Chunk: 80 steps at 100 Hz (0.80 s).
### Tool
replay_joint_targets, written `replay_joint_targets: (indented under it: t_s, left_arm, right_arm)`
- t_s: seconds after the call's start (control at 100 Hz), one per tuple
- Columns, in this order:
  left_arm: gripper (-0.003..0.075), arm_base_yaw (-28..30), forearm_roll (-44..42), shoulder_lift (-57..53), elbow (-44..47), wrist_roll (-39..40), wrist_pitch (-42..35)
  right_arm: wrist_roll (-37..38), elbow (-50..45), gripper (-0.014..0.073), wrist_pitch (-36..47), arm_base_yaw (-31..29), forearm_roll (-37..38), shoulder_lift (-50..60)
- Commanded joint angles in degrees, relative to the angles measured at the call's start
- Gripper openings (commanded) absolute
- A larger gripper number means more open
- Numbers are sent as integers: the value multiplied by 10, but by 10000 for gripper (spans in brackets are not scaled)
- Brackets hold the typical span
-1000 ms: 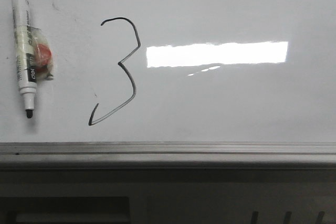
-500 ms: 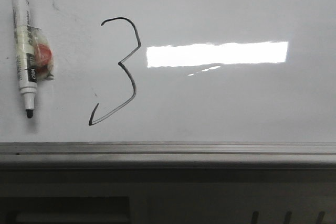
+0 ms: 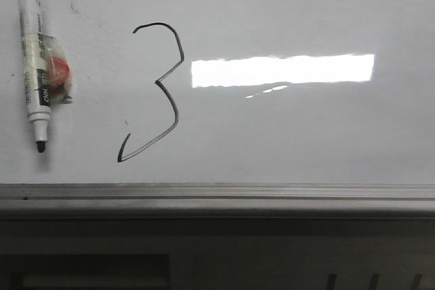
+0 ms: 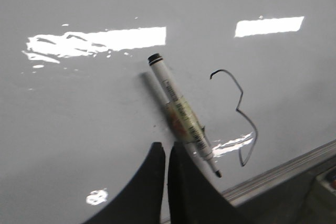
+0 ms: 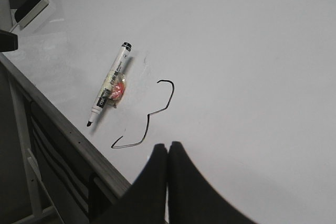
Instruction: Write number 3 on whiteboard
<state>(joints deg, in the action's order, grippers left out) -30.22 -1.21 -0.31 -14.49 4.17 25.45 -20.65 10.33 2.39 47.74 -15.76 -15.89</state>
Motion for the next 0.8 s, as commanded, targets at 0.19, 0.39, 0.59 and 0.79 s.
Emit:
replay_joint_targets:
  t_s: [0.19, 0.39, 0.59, 0.79]
  left_arm:
    - [-20, 167, 65, -12, 39, -89, -120]
    - [-20, 261, 65, -14, 113, -89, -191]
    - [-20, 311, 62, -15, 165, -89, -198]
    - [-20, 315, 62, -16, 167, -89, -97]
  right_arm:
    - [-7, 15, -64, 48, -3, 3, -3]
    - [-7, 15, -64, 48, -3, 3, -3]
    - [-7, 15, -64, 48, -3, 3, -3]
    - [-7, 15, -64, 48, -3, 3, -3]
